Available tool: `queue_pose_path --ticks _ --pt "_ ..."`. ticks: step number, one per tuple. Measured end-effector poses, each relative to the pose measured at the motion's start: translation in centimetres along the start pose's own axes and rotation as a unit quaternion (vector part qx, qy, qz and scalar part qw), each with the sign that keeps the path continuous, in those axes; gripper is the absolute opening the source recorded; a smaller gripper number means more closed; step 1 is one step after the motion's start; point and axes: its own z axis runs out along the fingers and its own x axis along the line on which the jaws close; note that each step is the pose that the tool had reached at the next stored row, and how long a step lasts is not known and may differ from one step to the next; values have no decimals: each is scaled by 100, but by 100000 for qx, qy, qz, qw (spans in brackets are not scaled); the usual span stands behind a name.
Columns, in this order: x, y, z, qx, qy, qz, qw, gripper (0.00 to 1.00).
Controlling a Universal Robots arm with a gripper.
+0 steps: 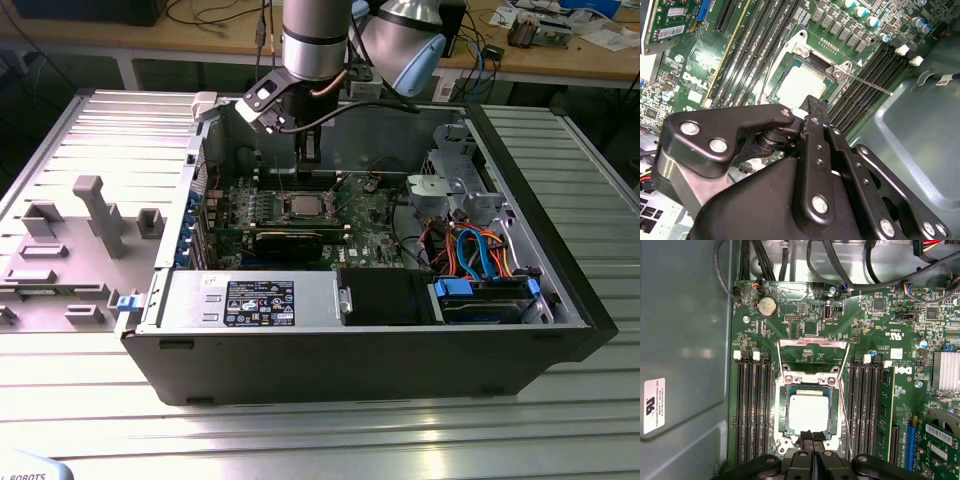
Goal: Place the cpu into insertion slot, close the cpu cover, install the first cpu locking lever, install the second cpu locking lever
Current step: 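Close the cpu cover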
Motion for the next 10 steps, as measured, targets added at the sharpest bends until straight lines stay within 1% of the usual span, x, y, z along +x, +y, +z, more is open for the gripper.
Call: queue_pose_path --ticks 8,10 --pt "0 1 -1 0 0 4 100000 11" --pt "-1 17 -3 11 -14 2 100000 11"
